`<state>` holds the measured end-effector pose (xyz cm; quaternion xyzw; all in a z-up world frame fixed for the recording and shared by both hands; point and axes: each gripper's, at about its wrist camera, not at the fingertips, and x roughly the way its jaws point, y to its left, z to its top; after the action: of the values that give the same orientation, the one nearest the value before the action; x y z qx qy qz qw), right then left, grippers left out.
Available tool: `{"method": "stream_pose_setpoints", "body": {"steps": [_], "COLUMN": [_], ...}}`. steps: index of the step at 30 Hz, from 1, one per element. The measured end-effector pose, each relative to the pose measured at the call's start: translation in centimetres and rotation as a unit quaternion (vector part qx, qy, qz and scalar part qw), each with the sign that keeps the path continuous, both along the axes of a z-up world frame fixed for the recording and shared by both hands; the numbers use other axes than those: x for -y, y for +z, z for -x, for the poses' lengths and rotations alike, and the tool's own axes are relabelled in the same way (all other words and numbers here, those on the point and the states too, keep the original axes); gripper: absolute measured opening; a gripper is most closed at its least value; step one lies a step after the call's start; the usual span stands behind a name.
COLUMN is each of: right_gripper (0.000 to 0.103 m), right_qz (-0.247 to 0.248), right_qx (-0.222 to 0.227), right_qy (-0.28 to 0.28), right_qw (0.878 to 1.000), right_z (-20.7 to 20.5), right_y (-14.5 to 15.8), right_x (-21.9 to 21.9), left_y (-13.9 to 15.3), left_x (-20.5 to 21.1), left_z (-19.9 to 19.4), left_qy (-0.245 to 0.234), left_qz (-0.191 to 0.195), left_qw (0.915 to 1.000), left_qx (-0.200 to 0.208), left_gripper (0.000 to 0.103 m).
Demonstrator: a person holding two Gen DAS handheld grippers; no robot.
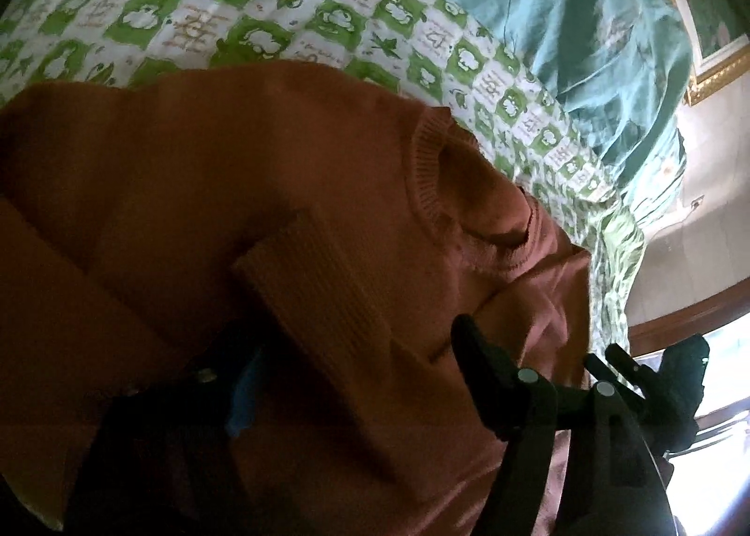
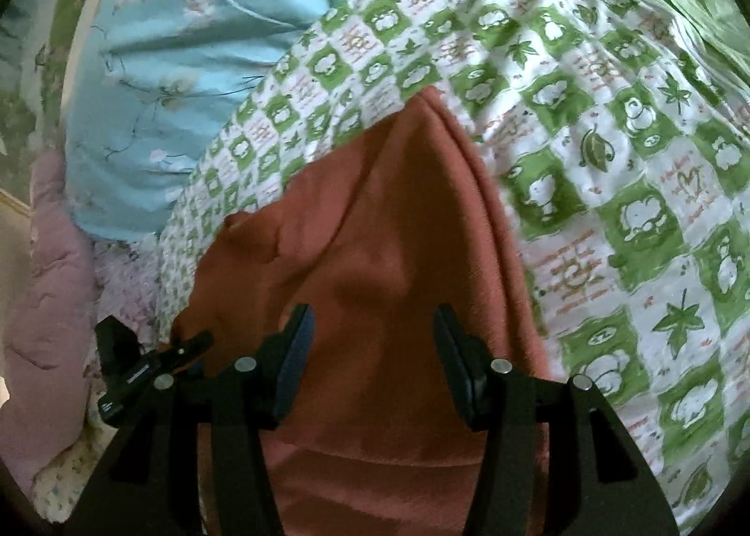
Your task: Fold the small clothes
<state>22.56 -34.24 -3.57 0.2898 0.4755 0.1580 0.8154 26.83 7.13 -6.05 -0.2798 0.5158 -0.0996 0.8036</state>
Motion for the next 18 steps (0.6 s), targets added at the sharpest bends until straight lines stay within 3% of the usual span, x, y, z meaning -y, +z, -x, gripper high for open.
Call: {"method": "stream_pose_setpoints", "body": {"steps": [2, 4, 7, 9, 11, 12, 13, 17, 18], "right_gripper": [0.054, 0.054, 0.054, 0.054, 0.049, 0.023, 0.014, 0.012, 0.012], "right_qz": [0.020, 0.072, 0.207, 0.236, 0.234, 0.225, 0.220, 0.221, 0.219], "right_qx": [0.013, 0.025, 0.020, 0.006, -0.010, -0.024, -0.028, -0.011, -0.008], "right_qy": [-0.003, -0.006, -0.013, -0.015, -0.007, 0.000, 0.004, -0.014, -0.021], "right_qw": [1.000, 0.997, 0.978, 0.972, 0.972, 0.974, 0.975, 0.975, 0.975], "right_z": [-0.1, 0.0, -0.5, -1.0, -1.6, -2.0, -2.2, -2.1, -2.1], "right_y": [0.5, 1.1, 1.3, 0.7, -0.3, -0.9, -1.1, 0.1, 0.3], "right_x": [0.1, 0.0, -0.8, -0.9, -0.9, -0.9, -0.9, -0.2, 0.2], "left_y": [0.1, 0.1, -0.5, -0.5, -0.3, -0.1, 0.5, 5.1, 5.0], "left_x": [-0.9, -1.6, -1.8, -1.1, -0.1, 0.4, 0.4, -1.0, -1.9], "left_z": [0.8, 1.4, 0.6, -0.3, -0.8, -0.9, -0.6, 3.5, 4.5], "left_qy": [0.010, 0.019, 0.028, 0.021, 0.001, -0.016, -0.017, -0.006, 0.004], "left_qz": [0.015, 0.016, 0.015, 0.005, -0.012, -0.009, -0.004, -0.003, -0.004], "left_qw": [0.9998, 0.9997, 0.9994, 0.9998, 0.9999, 0.9998, 0.9997, 0.9941, 0.9942], "left_qx": [-0.001, -0.002, -0.012, -0.006, 0.007, 0.005, 0.016, 0.108, 0.107], "left_gripper": [0.074, 0.074, 0.074, 0.072, 0.031, 0.009, 0.007, 0.007, 0.007]}}
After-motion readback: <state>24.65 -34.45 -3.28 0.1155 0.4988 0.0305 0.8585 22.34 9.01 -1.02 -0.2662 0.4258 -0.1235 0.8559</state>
